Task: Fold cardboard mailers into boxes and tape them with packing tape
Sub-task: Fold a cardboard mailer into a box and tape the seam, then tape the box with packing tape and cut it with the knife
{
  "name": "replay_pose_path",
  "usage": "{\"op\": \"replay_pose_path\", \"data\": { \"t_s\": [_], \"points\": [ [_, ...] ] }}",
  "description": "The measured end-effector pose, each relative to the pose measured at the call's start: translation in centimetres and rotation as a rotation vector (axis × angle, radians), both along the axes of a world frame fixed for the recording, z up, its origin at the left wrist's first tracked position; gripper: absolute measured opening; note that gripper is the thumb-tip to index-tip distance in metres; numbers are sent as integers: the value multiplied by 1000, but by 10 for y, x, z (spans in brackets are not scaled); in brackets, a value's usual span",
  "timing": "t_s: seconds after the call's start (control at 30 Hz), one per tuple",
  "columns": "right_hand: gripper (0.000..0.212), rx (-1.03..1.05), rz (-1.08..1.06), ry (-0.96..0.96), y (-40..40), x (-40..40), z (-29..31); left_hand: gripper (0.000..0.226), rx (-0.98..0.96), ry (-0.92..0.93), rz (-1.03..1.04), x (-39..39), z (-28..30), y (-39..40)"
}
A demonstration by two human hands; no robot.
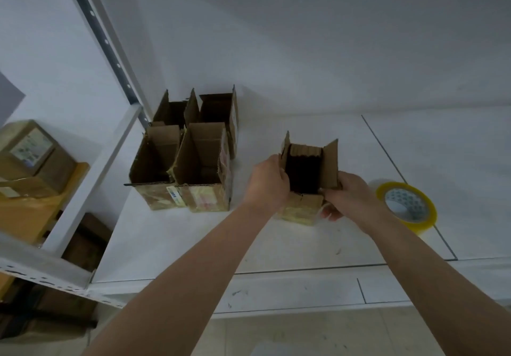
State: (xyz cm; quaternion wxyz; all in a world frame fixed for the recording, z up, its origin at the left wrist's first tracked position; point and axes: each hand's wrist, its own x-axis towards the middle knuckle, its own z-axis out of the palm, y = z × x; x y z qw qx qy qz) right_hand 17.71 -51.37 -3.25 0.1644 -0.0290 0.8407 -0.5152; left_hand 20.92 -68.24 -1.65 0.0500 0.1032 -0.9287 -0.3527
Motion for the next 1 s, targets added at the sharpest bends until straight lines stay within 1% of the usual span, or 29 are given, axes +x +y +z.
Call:
{"op": "replay_pose_path", "data": {
  "t_s": [0.07,0.2,0.27,0.33,0.37,0.47,0.53,0.6,0.7,0.73,0.83,0.9,0.97,1.0],
  "points": [
    [9,42,-30,48,-15,-18,3,20,-87,29,-38,-7,11,-8],
    [18,45,-94,96,-51,-68,6,31,-293,213,8,-15,37,-42],
    [22,42,-93,116,-72,-90,8,32,-381,223,42,-14,45,-69],
    [21,18,-82,122,-92,-110,7,22,-457,168,47,-9,46,-92],
    [20,-4,-84,113,-101,-119,6,21,-470,137,34,-4,45,-101],
    [17,-40,-96,88,-127,-141,3,37,-405,54,-10,12,38,-115],
    [11,-50,-100,75,-140,-153,2,42,-426,-12,-4,21,32,-118],
    [10,-63,-99,45,-151,-161,3,44,-460,-86,1,28,24,-120],
    [20,-79,-68,7,-164,-169,7,35,-511,-126,-35,34,15,-121],
    [20,-90,-53,-1,-168,-171,7,30,-521,-118,-52,36,13,-121],
    [5,-157,2,-34,-174,-173,2,21,-529,-89,-73,36,8,-120],
    [17,-160,10,-64,-176,-172,-4,18,-506,-74,-71,36,7,-119],
    [13,-100,8,-7,-173,-166,-8,15,-495,-62,-76,35,5,-119],
    [12,-28,17,59,-169,-161,-7,15,-493,-64,-79,35,5,-120]
  ]
}}
